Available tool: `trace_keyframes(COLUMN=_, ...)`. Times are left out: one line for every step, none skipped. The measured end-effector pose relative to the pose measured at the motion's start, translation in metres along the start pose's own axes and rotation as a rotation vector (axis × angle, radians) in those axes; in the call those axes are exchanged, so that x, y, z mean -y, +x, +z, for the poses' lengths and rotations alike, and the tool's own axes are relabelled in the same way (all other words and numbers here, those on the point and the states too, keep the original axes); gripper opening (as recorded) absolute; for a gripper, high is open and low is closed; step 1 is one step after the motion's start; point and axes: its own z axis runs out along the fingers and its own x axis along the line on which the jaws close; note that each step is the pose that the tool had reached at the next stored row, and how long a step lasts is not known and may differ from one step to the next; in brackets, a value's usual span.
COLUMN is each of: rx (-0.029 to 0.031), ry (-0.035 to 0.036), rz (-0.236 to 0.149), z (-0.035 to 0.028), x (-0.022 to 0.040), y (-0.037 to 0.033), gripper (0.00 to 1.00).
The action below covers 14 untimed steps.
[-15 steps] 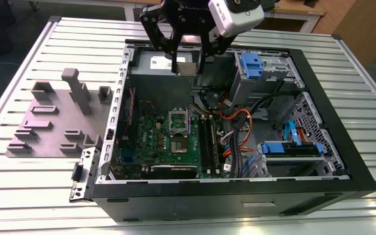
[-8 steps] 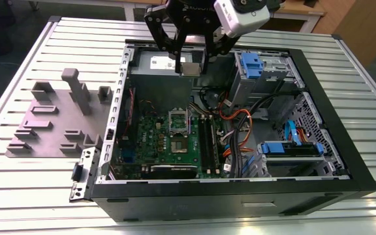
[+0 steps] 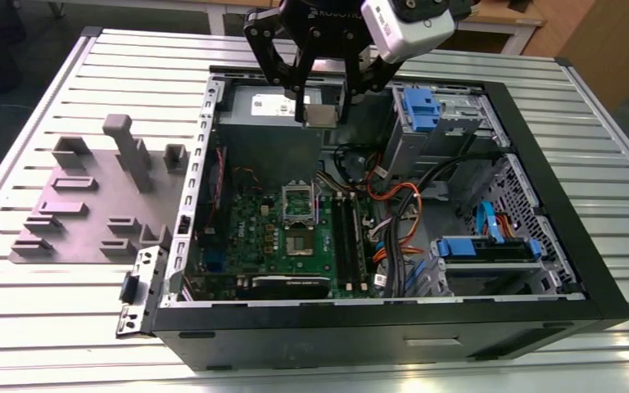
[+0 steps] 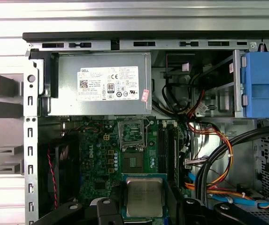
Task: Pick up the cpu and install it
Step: 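Place the cpu into insertion slot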
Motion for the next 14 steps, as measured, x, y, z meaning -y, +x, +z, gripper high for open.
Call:
trace_keyframes(rx=0.0, ry=0.0001, rz=-0.001, z=0.0, x=0.0, y=0.0, gripper=0.47)
trace_keyframes(rx=-0.0001, ry=0.0001, rz=-0.001, z=0.0, x=0.0, y=0.0, gripper=0.47)
trace_keyframes(rx=-0.0001, ry=0.0, rz=-0.002, z=0.0, x=0.0, y=0.0, gripper=0.47)
trace_keyframes(rx=-0.0001, ry=0.0, rz=-0.003, z=0.0, x=0.0, y=0.0, gripper=0.47)
trace_keyframes(rx=-0.0002, ry=0.0, rz=-0.004, z=0.0, x=0.0, y=0.0, gripper=0.47)
trace_keyframes(rx=-0.0002, ry=0.0, rz=-0.006, z=0.0, x=0.0, y=0.0, gripper=0.47)
trace_keyframes(rx=-0.0002, ry=0.0, rz=-0.007, z=0.0, x=0.0, y=0.0, gripper=0.47)
trace_keyframes(rx=-0.0002, ry=0.0, rz=-0.009, z=0.0, x=0.0, y=0.0, gripper=0.47)
trace_keyframes(rx=-0.0003, ry=0.0, rz=-0.012, z=0.0, x=0.0, y=0.0, gripper=0.47)
trace_keyframes(rx=-0.0004, ry=0.0, rz=-0.015, z=0.0, x=0.0, y=0.0, gripper=0.47)
trace_keyframes(rx=-0.0005, ry=0.0, rz=-0.018, z=0.0, x=0.0, y=0.0, gripper=0.47)
trace_keyframes(rx=-0.0006, ry=0.0, rz=-0.021, z=0.0, x=0.0, y=0.0, gripper=0.47)
trace_keyframes(rx=-0.0006, ry=-0.0001, rz=-0.024, z=0.0, x=0.0, y=0.0, gripper=0.47)
trace_keyframes(rx=-0.0007, ry=-0.0001, rz=-0.026, z=0.0, x=0.0, y=0.0, gripper=0.47)
